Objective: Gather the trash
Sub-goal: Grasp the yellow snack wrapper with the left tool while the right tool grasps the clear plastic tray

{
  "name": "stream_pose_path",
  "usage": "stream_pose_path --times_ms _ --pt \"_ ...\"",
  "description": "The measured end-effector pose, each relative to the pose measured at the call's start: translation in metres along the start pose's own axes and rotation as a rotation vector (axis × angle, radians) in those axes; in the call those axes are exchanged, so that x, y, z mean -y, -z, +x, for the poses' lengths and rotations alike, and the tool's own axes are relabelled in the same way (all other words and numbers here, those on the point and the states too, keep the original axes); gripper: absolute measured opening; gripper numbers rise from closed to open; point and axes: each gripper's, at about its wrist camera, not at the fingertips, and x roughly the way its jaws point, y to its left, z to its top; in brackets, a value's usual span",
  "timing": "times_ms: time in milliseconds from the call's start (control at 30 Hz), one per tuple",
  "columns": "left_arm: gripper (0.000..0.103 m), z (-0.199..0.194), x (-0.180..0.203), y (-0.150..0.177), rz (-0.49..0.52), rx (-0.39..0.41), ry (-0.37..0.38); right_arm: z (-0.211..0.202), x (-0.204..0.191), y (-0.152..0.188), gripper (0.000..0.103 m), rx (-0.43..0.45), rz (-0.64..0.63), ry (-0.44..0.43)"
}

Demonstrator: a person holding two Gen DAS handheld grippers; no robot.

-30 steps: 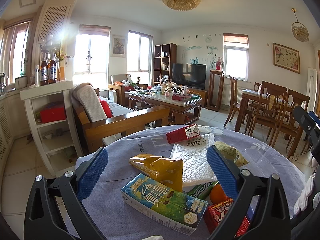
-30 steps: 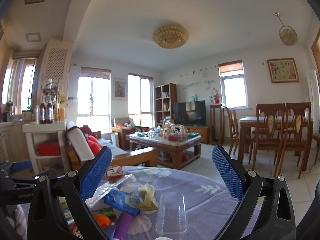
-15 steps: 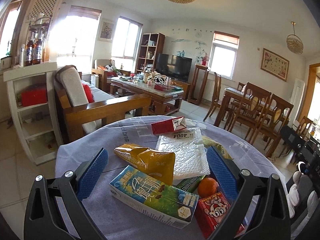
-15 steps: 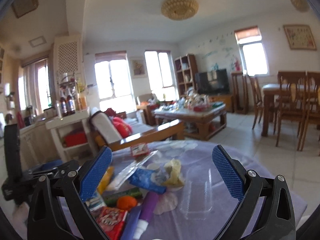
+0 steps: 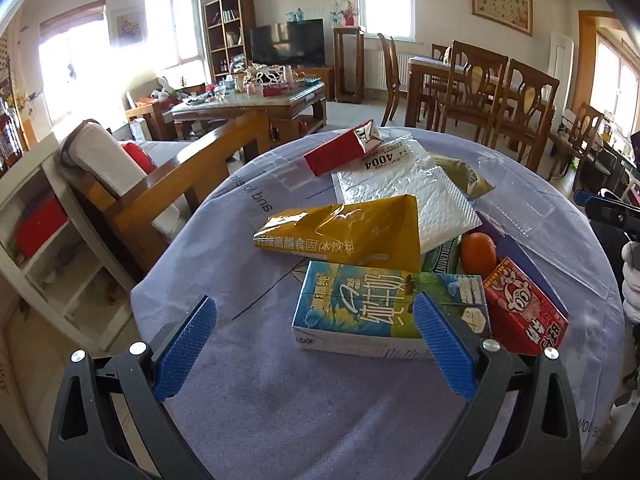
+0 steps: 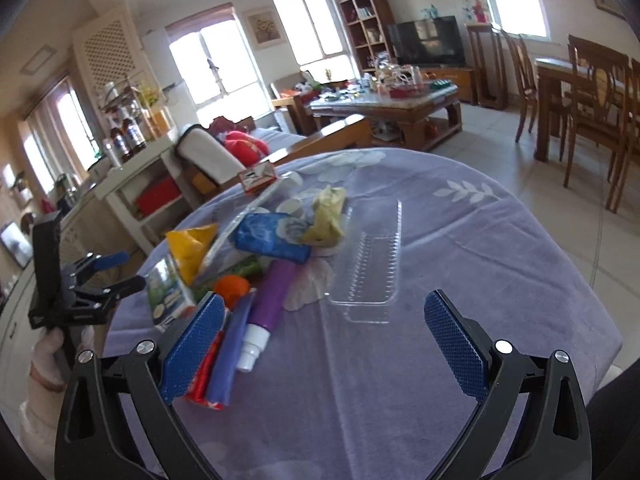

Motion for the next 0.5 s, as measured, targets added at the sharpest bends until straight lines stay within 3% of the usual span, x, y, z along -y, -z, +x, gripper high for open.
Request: stream_pose_path --times_ms 133,200,400,500 --pt "0.098 0.008 -0.002 -0.013 -0.084 -0.015 0.079 0.018 0.012 -0.005 0.089 -0.046 -0.003 0.051" --pt "0.098 0.011 -0.003 -0.022 -0.139 -0.013 0.113 0.027 0.014 -0.008 0.077 -0.071 0.002 0.051" --pt "0.098 0.025 -0.013 -0.038 -0.320 -0.005 0.175 0.044 0.024 -0.019 0.059 -0.086 0.031 0.084" --pt "0.097 0.031 -0.017 -0.044 -0.371 -0.017 0.158 0.055 0.032 -0.023 0.055 -0.105 0.049 0.094"
